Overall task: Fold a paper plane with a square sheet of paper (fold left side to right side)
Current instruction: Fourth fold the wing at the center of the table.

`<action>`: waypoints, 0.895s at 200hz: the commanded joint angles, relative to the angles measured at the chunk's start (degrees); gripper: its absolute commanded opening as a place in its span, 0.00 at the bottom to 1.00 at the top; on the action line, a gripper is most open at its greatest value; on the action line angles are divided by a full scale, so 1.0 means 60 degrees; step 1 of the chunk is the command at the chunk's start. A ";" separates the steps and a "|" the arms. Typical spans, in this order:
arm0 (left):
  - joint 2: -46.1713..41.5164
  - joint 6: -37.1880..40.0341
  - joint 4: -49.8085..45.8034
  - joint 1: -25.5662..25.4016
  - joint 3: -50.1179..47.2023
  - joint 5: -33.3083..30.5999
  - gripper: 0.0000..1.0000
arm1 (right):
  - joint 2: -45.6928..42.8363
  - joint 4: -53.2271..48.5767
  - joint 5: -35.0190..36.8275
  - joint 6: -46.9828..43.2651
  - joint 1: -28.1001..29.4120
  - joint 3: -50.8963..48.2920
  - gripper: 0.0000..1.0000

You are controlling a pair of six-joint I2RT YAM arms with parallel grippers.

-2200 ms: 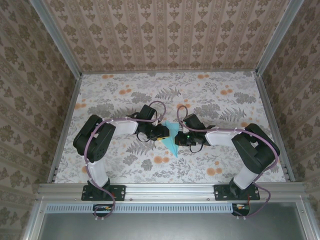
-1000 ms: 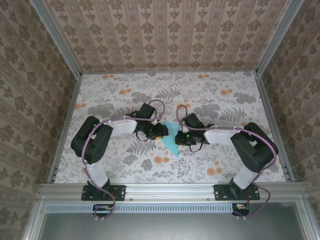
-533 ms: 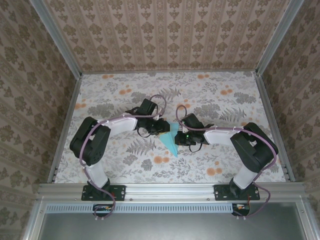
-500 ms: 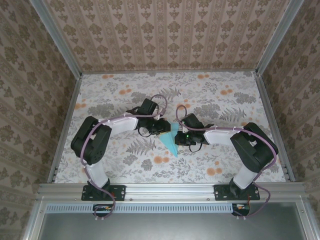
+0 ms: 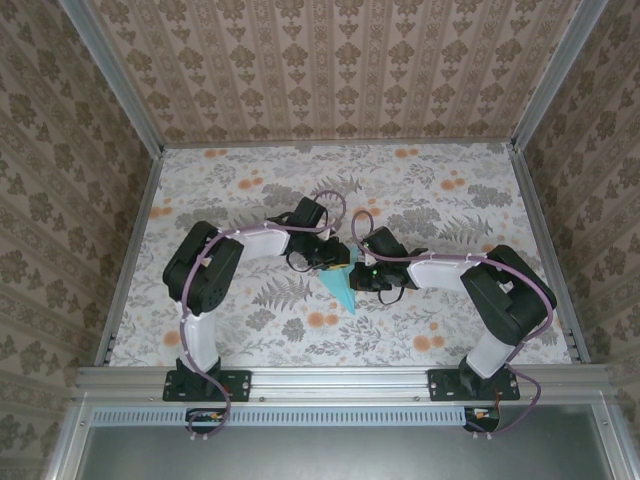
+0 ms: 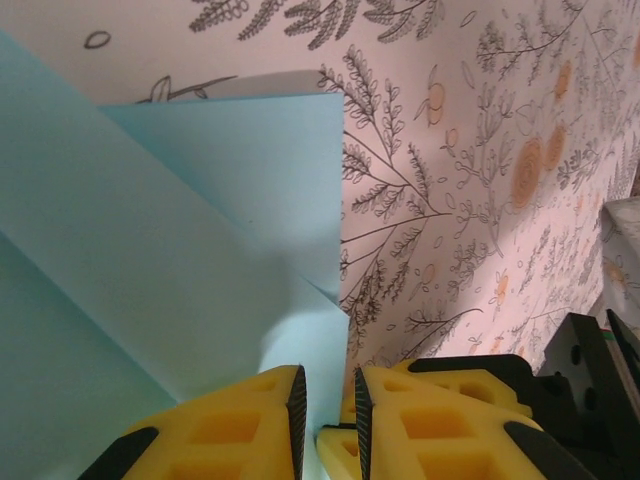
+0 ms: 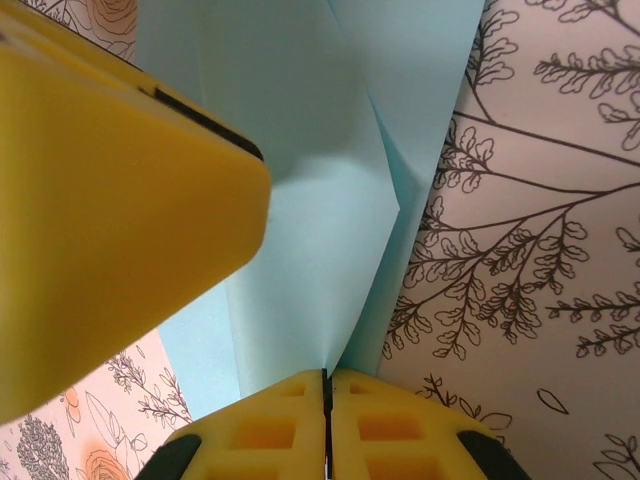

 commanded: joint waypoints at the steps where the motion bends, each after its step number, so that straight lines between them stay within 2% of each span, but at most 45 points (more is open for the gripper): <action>1: 0.0207 0.0279 -0.0182 -0.0041 0.0128 -0.0171 0.23 | 0.0405 -0.0933 0.0238 -0.0102 0.0153 -0.0112 0.08; 120: 0.0492 0.0257 0.0010 -0.0041 -0.0689 -0.0395 0.23 | 0.0074 -0.1130 0.0119 -0.0186 0.0147 0.0120 0.10; 179: 0.0366 0.0244 0.0024 -0.0036 -0.0928 -0.0510 0.22 | -0.1778 -0.1122 0.0071 0.0197 0.0035 -0.0366 0.29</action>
